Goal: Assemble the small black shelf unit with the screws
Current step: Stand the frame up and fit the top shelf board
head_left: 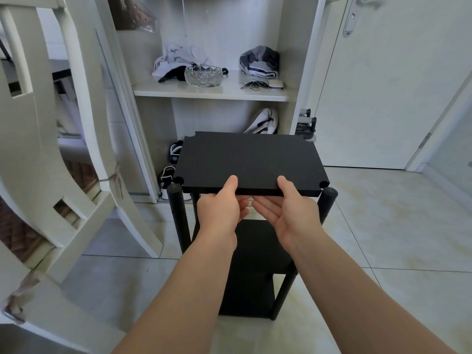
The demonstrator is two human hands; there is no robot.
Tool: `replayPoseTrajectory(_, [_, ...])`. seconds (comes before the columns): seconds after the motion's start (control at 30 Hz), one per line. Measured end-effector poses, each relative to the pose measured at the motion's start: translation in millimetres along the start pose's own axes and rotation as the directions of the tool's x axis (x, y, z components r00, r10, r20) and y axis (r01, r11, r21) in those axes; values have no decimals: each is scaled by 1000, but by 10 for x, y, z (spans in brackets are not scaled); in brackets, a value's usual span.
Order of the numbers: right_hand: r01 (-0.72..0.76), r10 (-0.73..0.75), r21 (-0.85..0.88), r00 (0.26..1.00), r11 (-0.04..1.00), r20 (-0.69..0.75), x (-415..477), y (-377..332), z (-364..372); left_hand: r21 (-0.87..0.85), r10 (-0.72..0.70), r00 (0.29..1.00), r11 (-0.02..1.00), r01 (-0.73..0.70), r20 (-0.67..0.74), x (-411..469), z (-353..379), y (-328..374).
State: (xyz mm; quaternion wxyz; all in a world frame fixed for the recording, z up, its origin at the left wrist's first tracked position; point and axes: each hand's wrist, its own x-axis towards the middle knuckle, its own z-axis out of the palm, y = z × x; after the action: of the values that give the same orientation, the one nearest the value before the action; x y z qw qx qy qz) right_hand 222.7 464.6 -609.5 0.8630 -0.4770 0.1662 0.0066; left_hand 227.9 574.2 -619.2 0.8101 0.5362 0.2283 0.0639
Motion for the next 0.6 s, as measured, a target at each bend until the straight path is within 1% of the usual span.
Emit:
replayPoseTrajectory(0.2, [-10, 10, -12, 1000, 1000, -20, 10, -2, 9, -22, -28, 1000, 999, 28, -12, -45, -7, 20])
replayPoseTrajectory(0.6, [51, -51, -6, 999, 999, 13, -84, -40, 5, -51, -1, 1000, 999, 1, 8, -169, -28, 57])
